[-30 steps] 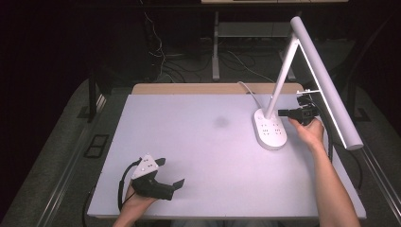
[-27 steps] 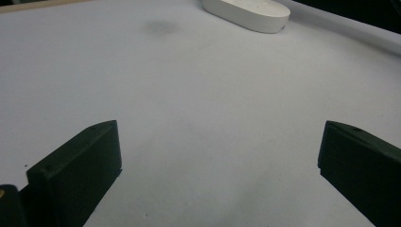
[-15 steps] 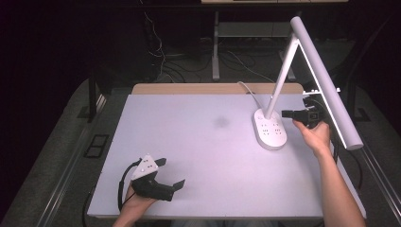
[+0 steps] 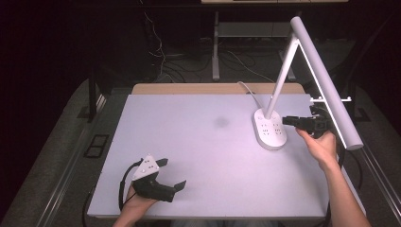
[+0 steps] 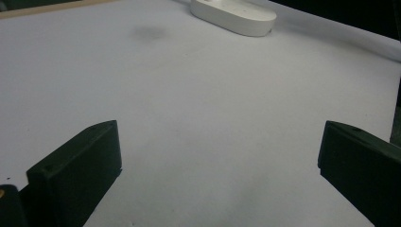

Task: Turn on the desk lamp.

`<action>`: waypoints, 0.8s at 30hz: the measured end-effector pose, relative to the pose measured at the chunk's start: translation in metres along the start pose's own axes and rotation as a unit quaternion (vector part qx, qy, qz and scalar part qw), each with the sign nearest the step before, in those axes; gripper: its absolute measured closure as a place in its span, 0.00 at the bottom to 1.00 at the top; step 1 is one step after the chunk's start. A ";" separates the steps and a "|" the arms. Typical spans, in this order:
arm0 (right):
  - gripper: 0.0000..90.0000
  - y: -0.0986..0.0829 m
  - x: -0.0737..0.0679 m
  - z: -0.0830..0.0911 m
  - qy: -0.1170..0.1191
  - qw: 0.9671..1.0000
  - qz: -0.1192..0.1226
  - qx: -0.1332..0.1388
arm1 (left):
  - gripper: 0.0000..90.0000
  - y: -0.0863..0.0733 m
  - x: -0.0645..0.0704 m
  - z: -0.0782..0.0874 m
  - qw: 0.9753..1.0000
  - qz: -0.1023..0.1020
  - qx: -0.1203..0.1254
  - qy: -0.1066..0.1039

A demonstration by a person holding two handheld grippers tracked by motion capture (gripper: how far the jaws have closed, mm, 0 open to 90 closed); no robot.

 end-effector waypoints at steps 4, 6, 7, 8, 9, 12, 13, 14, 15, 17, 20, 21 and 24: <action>0.62 -0.007 -0.003 0.007 0.008 1.000 -0.003 0.014 | 0.00 0.000 0.000 0.000 1.000 0.000 0.001 0.000; 0.52 -0.011 -0.006 0.011 0.014 1.000 -0.004 0.020 | 0.00 0.000 0.000 0.000 1.000 0.000 0.001 0.000; 0.48 -0.013 -0.008 0.013 0.014 1.000 -0.001 0.022 | 0.00 0.000 0.000 0.000 1.000 0.002 0.002 -0.001; 0.43 -0.015 -0.010 0.014 0.011 1.000 0.001 0.024 | 0.00 0.000 0.000 0.000 1.000 0.001 0.002 -0.002; 0.38 -0.017 -0.012 0.016 0.009 1.000 0.001 0.025 | 0.00 0.000 0.000 0.000 1.000 0.001 0.002 -0.002; 0.22 -0.024 -0.018 0.020 0.013 0.999 0.006 0.031 | 0.00 0.000 0.001 -0.001 1.000 0.000 0.000 -0.004; 0.15 -0.026 -0.020 0.021 0.018 0.999 0.008 0.032 | 0.00 0.000 0.001 -0.001 1.000 -0.001 -0.001 -0.004; 0.11 -0.028 -0.022 0.022 0.023 0.999 0.009 0.030 | 0.00 0.000 0.001 -0.001 1.000 -0.001 0.000 -0.004; 0.10 -0.030 -0.024 0.023 0.031 0.999 0.013 0.030 | 0.00 0.000 0.001 -0.001 1.000 0.000 0.000 -0.004; 0.00 -0.034 -0.030 0.025 0.035 0.999 0.014 0.035 | 0.00 0.000 0.001 -0.001 1.000 0.000 0.000 -0.004; 0.00 -0.039 -0.038 0.028 0.040 0.998 0.021 0.033 | 0.00 0.000 0.001 -0.001 1.000 0.000 0.001 -0.004; 0.00 -0.041 -0.042 0.030 0.041 0.998 0.028 0.033 | 0.00 0.000 0.001 -0.001 1.000 0.000 0.001 -0.004; 0.00 -0.047 -0.051 0.032 0.049 0.997 0.042 0.036 | 0.00 0.000 0.001 -0.001 1.000 -0.001 0.000 -0.004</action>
Point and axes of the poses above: each handheld gripper's, and its own axes: z roughly backward along the jaws, y roughly out of its top, x roughly to its right, the point moved 3 cm from there along -z, roughly forward along the jaws, and after that the axes turned 10 degrees about -y, right-handed, at the moved point
